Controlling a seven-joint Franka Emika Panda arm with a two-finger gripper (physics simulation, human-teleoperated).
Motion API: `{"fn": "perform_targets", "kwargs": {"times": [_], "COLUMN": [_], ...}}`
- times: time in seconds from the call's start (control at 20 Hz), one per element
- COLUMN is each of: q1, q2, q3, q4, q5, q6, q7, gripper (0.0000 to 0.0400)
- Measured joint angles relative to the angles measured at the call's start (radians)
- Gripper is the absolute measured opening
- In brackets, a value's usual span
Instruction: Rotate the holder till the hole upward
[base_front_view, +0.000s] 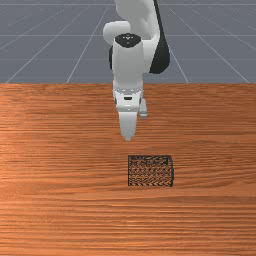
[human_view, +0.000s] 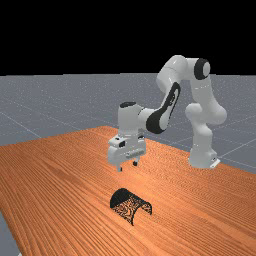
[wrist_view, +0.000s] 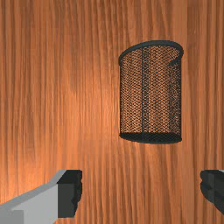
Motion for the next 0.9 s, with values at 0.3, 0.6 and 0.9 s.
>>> {"fn": "perform_targets", "kwargs": {"times": [0.3, 0.6, 0.9], "q1": [0.002, 0.043, 0.160], "q2": [0.000, 0.019, 0.083], "q3": [-0.001, 0.086, 0.071], "q4": [0.000, 0.022, 0.147], "q5": [0.000, 0.112, 0.016], "q6": [0.000, 0.004, -0.128], "q7": [0.011, 0.057, 0.244], "gripper": [0.0177, 0.0389, 0.0400]}}
